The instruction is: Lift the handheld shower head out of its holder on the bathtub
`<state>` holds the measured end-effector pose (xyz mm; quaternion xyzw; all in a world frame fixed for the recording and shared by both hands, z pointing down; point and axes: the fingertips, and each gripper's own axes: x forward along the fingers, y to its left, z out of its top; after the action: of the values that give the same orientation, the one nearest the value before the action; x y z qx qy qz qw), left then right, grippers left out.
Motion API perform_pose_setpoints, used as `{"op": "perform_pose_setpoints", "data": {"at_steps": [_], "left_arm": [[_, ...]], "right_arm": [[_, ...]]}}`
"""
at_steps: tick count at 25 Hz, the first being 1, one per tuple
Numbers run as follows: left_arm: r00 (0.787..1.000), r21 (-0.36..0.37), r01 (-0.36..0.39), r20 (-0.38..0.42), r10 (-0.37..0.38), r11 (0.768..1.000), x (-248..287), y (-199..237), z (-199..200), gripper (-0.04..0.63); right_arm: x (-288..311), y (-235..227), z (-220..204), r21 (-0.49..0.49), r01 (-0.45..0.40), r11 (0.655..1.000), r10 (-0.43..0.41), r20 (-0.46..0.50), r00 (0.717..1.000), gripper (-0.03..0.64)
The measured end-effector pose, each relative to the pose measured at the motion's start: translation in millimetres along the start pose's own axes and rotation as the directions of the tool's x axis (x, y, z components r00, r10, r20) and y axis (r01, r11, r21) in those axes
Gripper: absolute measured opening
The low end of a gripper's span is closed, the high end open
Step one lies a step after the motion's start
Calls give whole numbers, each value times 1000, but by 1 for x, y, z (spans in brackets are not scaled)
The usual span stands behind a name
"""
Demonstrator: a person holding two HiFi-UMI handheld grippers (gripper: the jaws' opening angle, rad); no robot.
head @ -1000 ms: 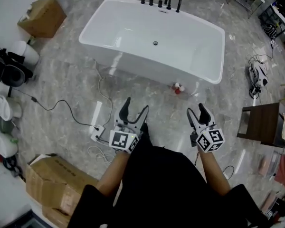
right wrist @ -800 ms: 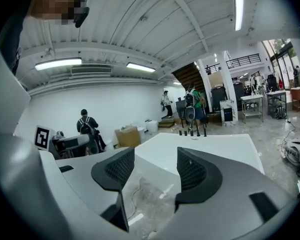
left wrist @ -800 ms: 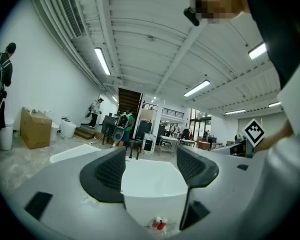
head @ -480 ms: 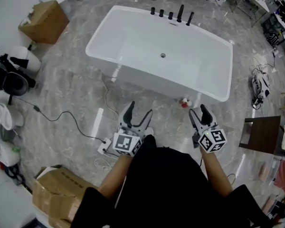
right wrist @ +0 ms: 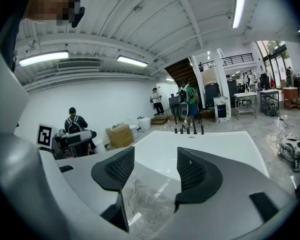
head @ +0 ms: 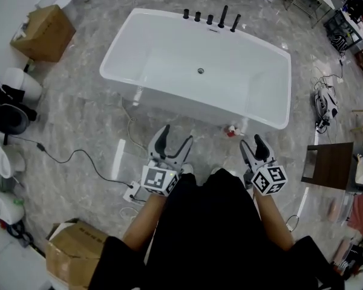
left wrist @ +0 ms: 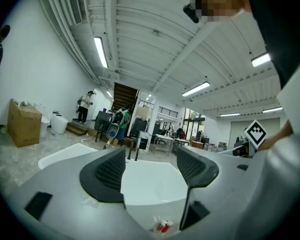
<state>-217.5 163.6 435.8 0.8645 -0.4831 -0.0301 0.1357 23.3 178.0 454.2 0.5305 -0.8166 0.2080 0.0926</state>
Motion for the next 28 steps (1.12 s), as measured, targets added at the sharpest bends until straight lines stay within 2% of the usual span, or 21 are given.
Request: {"op": "perform_pose_setpoints", "data": {"at_steps": [6,10,16,20,28], "left_arm": [[1000,-5,1,-6,-1,1000,2,5,-4,296],[1000,-7,-11,-7,11,1000,6,5,-2,296],[998,-2,-58,-19,58,998,21,29,-7,296],[997,-8,-72,-21,72,997,48,36,2,296],[997,1,-28,-67,28,1000,127,40,7,304]], "right_arm": [[12,-6,7,10,9,1000,-10,7,1000,233],[25,-3,11,5,-24,1000,24,16,1000,233],[61,-3,9,14,-78,997,78,7,997,233],[82,-21,22,34,-81,996,81,19,997,233],[128,-80,38,90,-50,995,49,16,999,233]]}}
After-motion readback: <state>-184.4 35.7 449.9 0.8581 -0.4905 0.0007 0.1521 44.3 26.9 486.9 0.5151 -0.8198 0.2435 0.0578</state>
